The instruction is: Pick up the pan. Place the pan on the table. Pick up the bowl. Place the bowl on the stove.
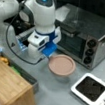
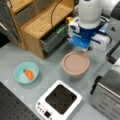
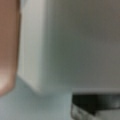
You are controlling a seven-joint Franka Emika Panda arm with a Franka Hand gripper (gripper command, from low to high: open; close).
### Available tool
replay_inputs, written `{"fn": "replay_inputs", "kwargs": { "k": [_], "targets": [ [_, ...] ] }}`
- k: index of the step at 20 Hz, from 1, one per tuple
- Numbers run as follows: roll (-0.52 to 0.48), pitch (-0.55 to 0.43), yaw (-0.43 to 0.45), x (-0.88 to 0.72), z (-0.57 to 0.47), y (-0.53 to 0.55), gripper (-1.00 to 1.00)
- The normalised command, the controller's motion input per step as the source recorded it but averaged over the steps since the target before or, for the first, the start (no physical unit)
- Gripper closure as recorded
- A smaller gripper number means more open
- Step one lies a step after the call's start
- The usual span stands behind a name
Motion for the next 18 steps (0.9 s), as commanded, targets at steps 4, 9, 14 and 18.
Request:
{"fn": "replay_inputs", "kwargs": {
  "k": [4, 9, 14, 18],
  "targets": [
    [0.188, -0.188, -0.008, -0.24, -0.19, -0.09, 1.0],
    [0.149, -0.185, -0.017, -0.19, -0.13, -0.05, 1.0],
    [0.075, -0.145, -0.039, -0.17, -0.16, -0.01, 1.0],
    [0.059, -0.162, -0.037, -0.12, -0.24, 0.0, 1.0]
  ]
}}
